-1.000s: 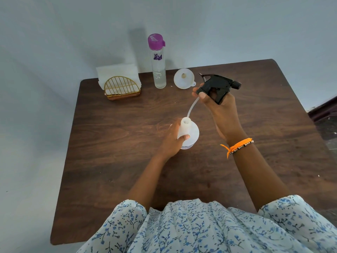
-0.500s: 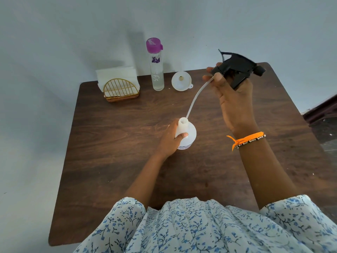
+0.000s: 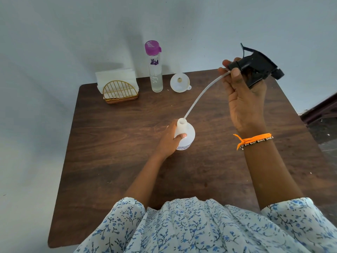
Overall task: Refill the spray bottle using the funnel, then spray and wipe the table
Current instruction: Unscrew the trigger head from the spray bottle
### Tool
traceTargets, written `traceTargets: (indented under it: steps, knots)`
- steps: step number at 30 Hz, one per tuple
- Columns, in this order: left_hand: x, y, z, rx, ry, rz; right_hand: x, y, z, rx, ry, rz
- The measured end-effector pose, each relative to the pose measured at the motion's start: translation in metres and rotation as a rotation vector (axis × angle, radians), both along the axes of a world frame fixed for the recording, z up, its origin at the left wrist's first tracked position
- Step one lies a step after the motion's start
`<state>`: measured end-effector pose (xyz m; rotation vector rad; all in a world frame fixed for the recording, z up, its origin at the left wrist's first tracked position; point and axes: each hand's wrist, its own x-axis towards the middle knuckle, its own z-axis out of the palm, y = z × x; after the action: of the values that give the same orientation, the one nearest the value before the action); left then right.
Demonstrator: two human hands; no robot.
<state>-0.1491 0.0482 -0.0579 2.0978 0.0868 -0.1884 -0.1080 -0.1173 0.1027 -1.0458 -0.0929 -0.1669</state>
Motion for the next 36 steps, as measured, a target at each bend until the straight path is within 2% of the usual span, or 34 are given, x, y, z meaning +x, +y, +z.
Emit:
traceTargets:
  steps: [5,8,15,21,31,36]
  knots:
    - [0.0,0.001,-0.001,0.005,0.015,-0.001,0.003,0.0,-0.015,-0.098,0.012,-0.034]
    - [0.0,0.0,-0.001,0.0,0.02,0.0,0.002,0.0,-0.021,-0.03,0.022,-0.022]
    - [-0.001,0.0,0.001,-0.001,-0.001,0.002,0.002,-0.001,-0.02,-0.091,-0.014,-0.063]
    - [0.0,-0.001,-0.001,0.004,0.004,-0.007,0.002,-0.001,-0.026,0.048,0.023,0.013]
    - [-0.002,-0.001,0.0,0.012,0.016,0.006,0.0,-0.002,-0.027,0.046,-0.05,0.036]
    - [-0.002,-0.003,0.003,0.019,0.018,0.008,0.001,-0.003,-0.029,0.153,0.05,0.0]
